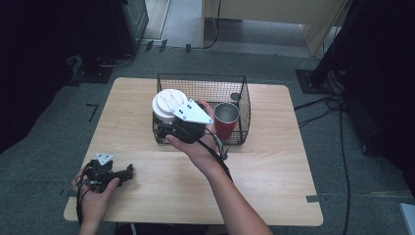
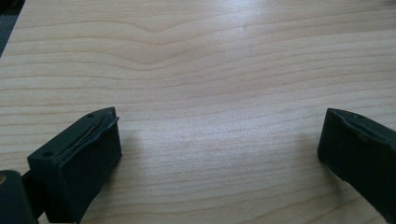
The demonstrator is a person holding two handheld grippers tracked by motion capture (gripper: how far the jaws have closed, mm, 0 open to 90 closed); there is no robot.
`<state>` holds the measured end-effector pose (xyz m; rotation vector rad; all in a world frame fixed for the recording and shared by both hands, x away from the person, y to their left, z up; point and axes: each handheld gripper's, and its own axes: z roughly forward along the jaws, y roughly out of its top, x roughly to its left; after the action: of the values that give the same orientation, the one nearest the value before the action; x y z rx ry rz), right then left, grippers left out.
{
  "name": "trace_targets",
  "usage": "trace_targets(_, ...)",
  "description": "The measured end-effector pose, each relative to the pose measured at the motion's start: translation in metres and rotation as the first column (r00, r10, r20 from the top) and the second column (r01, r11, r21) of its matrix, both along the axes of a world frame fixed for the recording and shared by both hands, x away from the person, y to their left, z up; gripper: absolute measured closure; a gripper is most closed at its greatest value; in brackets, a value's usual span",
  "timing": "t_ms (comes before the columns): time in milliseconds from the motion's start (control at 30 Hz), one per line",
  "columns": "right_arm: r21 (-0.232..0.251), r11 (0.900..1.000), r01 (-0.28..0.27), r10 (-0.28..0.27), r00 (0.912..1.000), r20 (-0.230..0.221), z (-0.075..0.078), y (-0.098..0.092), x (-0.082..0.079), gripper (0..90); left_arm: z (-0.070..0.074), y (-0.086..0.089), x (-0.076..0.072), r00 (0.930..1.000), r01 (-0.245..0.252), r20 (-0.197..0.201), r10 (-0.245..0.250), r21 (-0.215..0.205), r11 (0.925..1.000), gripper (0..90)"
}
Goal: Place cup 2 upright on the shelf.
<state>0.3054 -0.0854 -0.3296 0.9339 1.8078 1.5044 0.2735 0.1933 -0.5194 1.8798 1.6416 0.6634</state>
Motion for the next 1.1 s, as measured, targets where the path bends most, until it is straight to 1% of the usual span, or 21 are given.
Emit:
trace_targets(100, -0.003, 1.0, 0.01, -0.01, 0.9999, -0.007, -0.001, 0.001, 0.007, 15.8, 0.0, 0.0, 0.0, 1.0, 0.002, -0.001, -0.002, 0.002, 1.0, 0.0)
trace_targets(133, -0.004, 1.0, 0.018, -0.018, 0.9998, -0.008, -0.001, 0.002, 0.013, 15.8, 0.0, 0.0, 0.0, 1.0, 0.002, -0.001, -0.002, 0.002, 1.0, 0.0)
trace_targets(167, -0.004, 1.0, 0.018, -0.018, 0.9998, -0.008, -0.001, 0.002, 0.013, 15.8, 0.0, 0.0, 0.0, 1.0, 0.002, -0.001, -0.002, 0.002, 1.0, 0.0)
trace_targets(200, -0.001, 1.0, 0.024, -0.024, 0.9996, -0.012, -0.002, 0.002, 0.017, 15.8, 0.0, 0.0, 0.0, 1.0, 0.001, -0.001, -0.001, 0.002, 1.0, 0.0)
trace_targets(233, -0.001, 1.0, 0.024, -0.024, 0.9996, -0.012, -0.002, 0.002, 0.017, 15.8, 0.0, 0.0, 0.0, 1.0, 0.002, -0.001, -0.002, 0.002, 1.0, 0.0)
trace_targets(533, 0.0, 0.998, 0.056, -0.056, 0.9981, -0.028, -0.004, 0.002, 0.036, 15.8, 0.0, 0.0, 0.0, 1.0, 0.002, -0.002, -0.002, 0.002, 1.0, 0.0)
trace_targets(667, -0.005, 0.998, 0.067, -0.067, 0.9975, -0.023, -0.005, 0.002, 0.045, 15.8, 0.0, 0.0, 0.0, 1.0, 0.002, -0.002, -0.002, 0.002, 1.0, 0.0)
trace_targets(767, -0.016, 0.996, 0.086, -0.086, 0.9958, -0.029, -0.006, 0.003, 0.052, 15.8, 0.0, 0.0, 0.0, 1.0, 0.003, -0.002, -0.003, 0.002, 1.0, 0.0)
trace_targets(867, -0.015, 0.995, 0.096, -0.096, 0.995, -0.028, -0.008, 0.003, 0.06, 15.8, 0.0, 0.0, 0.0, 1.0, 0.002, -0.001, -0.002, 0.002, 1.0, 0.0)
trace_targets(967, -0.005, 0.994, 0.107, -0.107, 0.9935, -0.039, -0.01, 0.003, 0.068, 15.8, 0.0, 0.0, 0.0, 1.0, 0.002, 0.0, -0.002, 0.003, 1.0, 0.0)
trace_targets(1033, -0.01, 0.994, 0.113, -0.114, 0.9925, -0.046, -0.013, 0.003, 0.074, 15.8, 0.0, 0.0, 0.0, 1.0, 0.002, 0.0, -0.002, 0.003, 1.0, 0.0)
trace_targets(1100, -0.026, 0.993, 0.119, -0.12, 0.9913, -0.054, -0.018, 0.005, 0.08, 15.8, 0.0, 0.0, 0.0, 1.0, 0.002, 0.0, -0.002, 0.003, 1.0, 0.0)
